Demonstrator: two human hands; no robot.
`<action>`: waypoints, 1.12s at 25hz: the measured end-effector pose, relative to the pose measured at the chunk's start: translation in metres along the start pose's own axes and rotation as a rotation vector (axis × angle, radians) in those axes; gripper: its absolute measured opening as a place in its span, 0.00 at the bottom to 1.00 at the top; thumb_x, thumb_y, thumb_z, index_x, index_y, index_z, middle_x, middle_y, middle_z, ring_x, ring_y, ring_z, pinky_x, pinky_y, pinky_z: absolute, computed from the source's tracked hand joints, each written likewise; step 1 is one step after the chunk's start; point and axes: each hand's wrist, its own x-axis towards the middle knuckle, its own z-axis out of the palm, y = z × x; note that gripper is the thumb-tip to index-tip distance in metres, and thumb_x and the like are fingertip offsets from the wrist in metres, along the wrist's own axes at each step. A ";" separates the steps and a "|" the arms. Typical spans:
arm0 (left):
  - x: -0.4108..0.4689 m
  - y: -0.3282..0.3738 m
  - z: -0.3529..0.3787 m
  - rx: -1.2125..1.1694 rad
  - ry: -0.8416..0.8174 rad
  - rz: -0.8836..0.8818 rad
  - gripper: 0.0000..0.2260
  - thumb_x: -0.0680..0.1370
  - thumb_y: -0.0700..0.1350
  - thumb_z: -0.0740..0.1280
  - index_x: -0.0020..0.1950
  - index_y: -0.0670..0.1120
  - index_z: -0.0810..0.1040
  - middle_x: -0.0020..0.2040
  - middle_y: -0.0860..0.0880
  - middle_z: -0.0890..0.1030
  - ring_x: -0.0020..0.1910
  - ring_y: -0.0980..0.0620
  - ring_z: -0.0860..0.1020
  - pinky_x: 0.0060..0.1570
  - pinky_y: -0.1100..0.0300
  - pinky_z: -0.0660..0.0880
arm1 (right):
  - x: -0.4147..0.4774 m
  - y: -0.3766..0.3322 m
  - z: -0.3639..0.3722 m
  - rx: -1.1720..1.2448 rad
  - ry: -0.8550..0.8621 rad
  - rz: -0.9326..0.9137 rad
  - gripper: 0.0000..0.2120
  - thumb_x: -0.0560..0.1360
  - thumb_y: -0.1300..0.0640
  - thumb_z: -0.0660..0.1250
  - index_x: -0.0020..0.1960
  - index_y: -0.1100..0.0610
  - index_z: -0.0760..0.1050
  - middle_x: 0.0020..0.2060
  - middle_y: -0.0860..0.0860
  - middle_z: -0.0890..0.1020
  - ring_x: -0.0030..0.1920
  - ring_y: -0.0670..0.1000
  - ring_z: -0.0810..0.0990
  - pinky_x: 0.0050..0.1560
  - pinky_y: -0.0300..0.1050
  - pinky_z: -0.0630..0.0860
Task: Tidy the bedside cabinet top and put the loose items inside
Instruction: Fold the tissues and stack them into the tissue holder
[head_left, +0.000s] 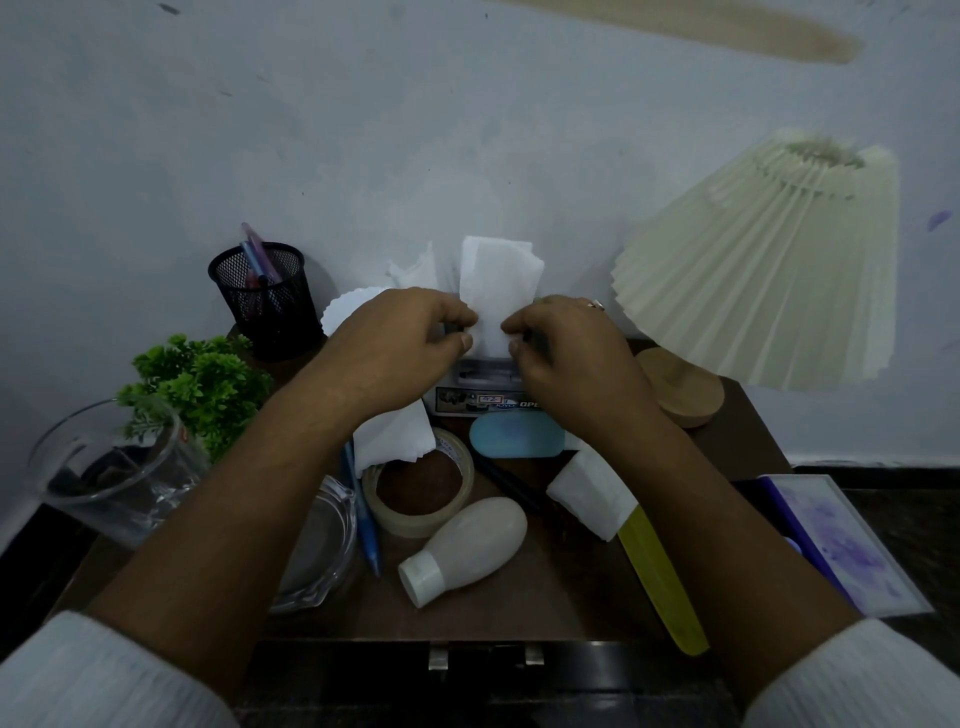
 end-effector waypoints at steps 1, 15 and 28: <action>0.000 0.000 0.000 -0.001 -0.006 0.000 0.16 0.81 0.47 0.66 0.69 0.51 0.78 0.71 0.52 0.77 0.65 0.52 0.76 0.61 0.60 0.69 | 0.000 -0.001 0.000 0.014 0.025 0.016 0.12 0.79 0.56 0.66 0.60 0.55 0.82 0.53 0.52 0.84 0.53 0.53 0.80 0.59 0.51 0.77; -0.003 0.003 0.000 -0.025 0.014 0.012 0.18 0.81 0.48 0.67 0.71 0.50 0.77 0.71 0.52 0.76 0.61 0.53 0.76 0.60 0.60 0.70 | -0.003 -0.003 -0.002 0.026 0.001 0.028 0.13 0.79 0.60 0.66 0.62 0.57 0.80 0.57 0.53 0.83 0.57 0.54 0.79 0.61 0.49 0.75; -0.005 0.002 0.004 -0.062 0.005 -0.017 0.18 0.82 0.48 0.66 0.72 0.49 0.76 0.70 0.50 0.78 0.63 0.50 0.77 0.64 0.55 0.72 | -0.005 -0.004 -0.005 0.014 -0.100 0.032 0.16 0.78 0.60 0.65 0.65 0.56 0.78 0.60 0.53 0.80 0.60 0.55 0.77 0.63 0.52 0.75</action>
